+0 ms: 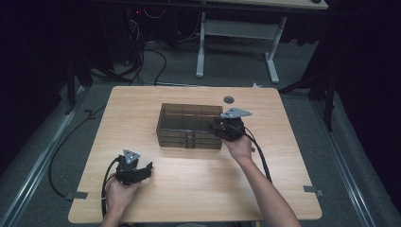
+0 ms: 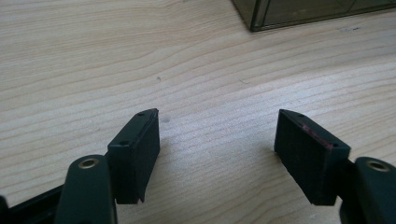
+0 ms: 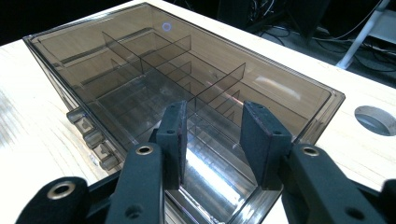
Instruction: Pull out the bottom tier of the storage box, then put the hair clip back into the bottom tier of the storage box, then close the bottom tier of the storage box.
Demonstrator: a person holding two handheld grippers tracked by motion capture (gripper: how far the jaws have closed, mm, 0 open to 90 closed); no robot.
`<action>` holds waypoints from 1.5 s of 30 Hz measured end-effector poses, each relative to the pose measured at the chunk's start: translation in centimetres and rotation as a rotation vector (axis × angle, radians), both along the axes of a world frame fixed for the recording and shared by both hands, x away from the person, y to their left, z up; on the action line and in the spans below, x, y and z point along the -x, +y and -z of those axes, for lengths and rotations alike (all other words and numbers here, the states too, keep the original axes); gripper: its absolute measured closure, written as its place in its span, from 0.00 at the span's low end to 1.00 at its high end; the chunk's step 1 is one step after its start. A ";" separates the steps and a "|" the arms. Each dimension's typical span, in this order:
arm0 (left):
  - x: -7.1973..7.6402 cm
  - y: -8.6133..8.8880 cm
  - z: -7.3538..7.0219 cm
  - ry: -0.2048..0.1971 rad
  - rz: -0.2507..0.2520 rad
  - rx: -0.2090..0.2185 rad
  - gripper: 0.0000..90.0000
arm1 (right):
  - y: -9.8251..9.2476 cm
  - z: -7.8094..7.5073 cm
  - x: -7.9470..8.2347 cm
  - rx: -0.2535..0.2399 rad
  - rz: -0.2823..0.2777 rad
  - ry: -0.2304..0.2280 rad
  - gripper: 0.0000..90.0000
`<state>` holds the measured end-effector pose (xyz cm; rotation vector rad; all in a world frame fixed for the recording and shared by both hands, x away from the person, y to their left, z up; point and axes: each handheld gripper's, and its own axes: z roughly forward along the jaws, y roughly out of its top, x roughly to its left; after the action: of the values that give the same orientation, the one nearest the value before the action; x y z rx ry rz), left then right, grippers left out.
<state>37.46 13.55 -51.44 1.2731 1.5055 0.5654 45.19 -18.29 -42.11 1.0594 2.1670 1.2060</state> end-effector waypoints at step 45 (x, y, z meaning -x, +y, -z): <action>-1.5 -6.8 -2.2 0.061 0.060 0.021 0.44 | 0.1 0.0 -0.1 -0.004 -0.009 0.001 0.73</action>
<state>38.93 6.79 -49.23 1.3255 1.5139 0.4740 45.32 -18.21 -42.15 1.0528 2.1736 1.2146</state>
